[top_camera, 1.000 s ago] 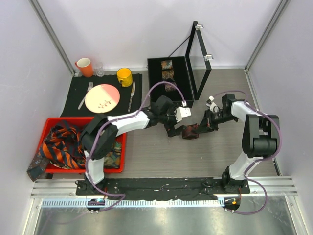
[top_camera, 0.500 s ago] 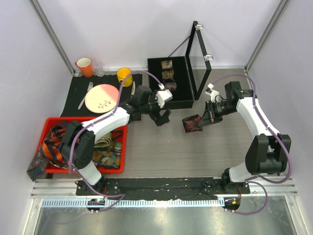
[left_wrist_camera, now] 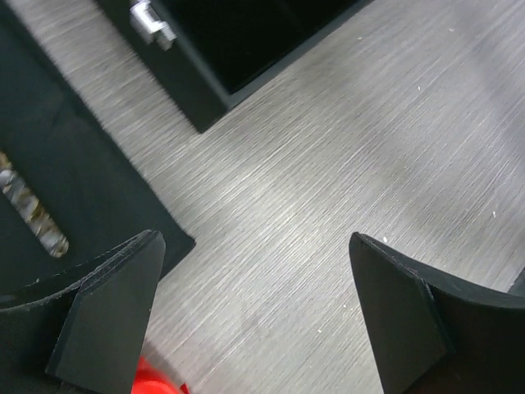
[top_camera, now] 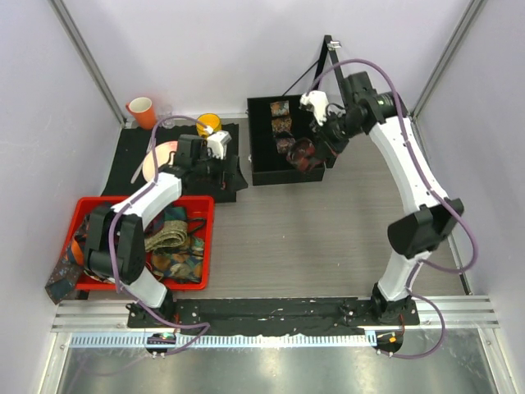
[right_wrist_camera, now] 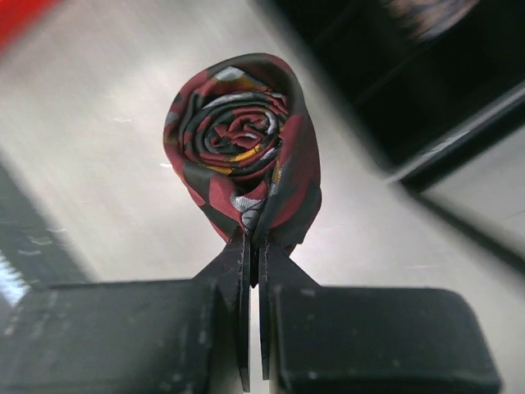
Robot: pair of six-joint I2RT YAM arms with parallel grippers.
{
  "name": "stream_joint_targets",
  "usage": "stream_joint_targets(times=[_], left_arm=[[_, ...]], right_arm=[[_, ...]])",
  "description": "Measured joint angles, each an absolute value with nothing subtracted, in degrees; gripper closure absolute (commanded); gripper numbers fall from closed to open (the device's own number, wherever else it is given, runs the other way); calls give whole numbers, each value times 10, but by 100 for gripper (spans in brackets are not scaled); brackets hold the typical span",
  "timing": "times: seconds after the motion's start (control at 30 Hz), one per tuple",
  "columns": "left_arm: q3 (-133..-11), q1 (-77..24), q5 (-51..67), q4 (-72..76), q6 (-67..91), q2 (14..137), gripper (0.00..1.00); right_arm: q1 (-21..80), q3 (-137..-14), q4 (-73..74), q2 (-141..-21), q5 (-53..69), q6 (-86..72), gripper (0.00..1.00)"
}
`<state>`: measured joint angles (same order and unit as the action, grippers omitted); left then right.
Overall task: Roll the ties
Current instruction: Place the tie in the storage box.
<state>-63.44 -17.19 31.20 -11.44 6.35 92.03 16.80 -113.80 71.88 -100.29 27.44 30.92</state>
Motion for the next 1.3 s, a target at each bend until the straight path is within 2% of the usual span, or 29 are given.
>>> stream_joint_targets(times=[0.17, 0.37, 0.57, 1.3], left_arm=[[-626, -140, 328, -114, 90, 911, 0], [-623, -117, 342, -113, 102, 894, 0], [-619, -101, 349, -110, 106, 893, 0], [-590, -75, 365, -96, 131, 893, 0]], right_arm=[[193, -1270, 729, -1105, 196, 409, 99], [212, -1323, 705, -1189, 105, 522, 99], [227, -1342, 700, -1239, 67, 593, 99], [269, -1357, 685, -1350, 9, 594, 99]])
